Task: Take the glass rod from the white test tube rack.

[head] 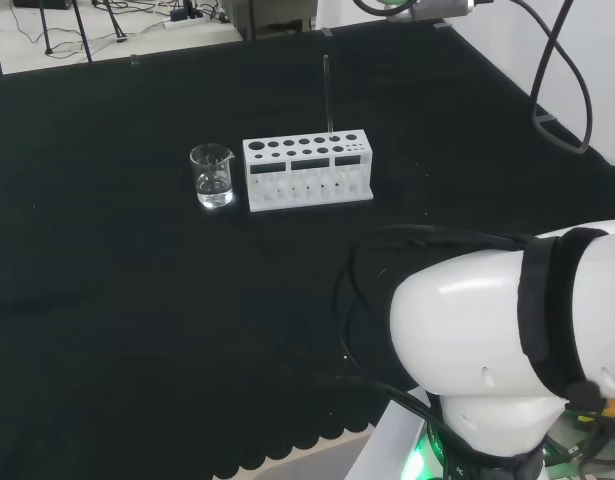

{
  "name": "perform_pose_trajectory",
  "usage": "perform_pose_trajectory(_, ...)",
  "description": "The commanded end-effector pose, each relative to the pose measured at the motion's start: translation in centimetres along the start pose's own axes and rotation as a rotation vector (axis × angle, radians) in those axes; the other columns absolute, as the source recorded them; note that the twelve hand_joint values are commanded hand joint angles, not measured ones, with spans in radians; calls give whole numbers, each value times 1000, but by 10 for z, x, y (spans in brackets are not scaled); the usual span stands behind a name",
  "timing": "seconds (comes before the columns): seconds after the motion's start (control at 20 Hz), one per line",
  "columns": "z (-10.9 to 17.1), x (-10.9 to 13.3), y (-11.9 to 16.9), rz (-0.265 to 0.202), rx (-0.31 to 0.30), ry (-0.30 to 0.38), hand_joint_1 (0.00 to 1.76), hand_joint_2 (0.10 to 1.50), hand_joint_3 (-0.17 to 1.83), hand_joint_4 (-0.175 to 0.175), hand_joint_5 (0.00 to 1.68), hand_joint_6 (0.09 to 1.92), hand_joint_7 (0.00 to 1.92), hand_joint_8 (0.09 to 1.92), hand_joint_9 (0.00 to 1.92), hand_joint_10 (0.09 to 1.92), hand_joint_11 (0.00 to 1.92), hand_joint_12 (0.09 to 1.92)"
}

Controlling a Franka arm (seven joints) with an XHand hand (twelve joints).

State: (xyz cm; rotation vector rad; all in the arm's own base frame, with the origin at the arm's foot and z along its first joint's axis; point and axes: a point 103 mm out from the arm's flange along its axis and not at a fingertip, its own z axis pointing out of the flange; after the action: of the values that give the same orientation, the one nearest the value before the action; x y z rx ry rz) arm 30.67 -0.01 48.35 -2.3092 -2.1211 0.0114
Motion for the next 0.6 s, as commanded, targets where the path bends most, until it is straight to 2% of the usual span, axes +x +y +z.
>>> perform_pose_trajectory(0.05, 0, -1, 0, 0, -7, -4, 792, 1140, -129, -173, 47, 126, 70, 350, 108, 557, 94, 936)
perform_pose_trajectory(0.2, 0, -1, 2, -1, -2, 2, 683, 1183, -132, -171, 4, 87, 6, 206, 10, 488, 9, 850)
perform_pose_trajectory(0.6, 9, 0, 19, -10, 26, -8, 670, 1207, -174, -171, 0, 87, 0, 245, 0, 529, 0, 894)
